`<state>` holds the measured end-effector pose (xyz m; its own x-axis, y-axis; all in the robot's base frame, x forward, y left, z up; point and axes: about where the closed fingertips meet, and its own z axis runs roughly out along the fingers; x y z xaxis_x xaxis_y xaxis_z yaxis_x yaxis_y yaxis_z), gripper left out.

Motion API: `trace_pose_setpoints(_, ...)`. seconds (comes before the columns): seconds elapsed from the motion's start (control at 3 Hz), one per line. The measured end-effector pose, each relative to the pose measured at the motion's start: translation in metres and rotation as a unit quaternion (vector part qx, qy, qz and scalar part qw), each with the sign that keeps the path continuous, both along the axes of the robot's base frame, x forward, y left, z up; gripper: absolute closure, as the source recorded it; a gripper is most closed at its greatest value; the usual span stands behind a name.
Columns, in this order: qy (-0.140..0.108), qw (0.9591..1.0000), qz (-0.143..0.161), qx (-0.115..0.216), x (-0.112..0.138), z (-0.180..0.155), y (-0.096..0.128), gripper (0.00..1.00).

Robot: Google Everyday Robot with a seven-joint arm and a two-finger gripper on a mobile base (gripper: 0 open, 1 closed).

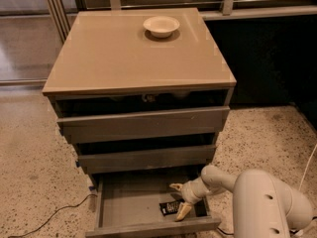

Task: Pick rxbar chocolate from bottom drawer and place on counter

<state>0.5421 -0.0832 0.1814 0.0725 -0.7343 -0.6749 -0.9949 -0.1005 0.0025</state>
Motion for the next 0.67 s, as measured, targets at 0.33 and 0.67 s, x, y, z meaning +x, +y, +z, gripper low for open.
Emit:
trace_pose_setpoints(0.33, 0.0, 1.0, -0.001, 0.0, 0.001, -0.0011, -0.0007, 0.16)
trace_pose_setpoints(0.67, -0.002, 1.0, 0.0, 0.001, 0.0002, -0.0082, -0.0014, 0.19)
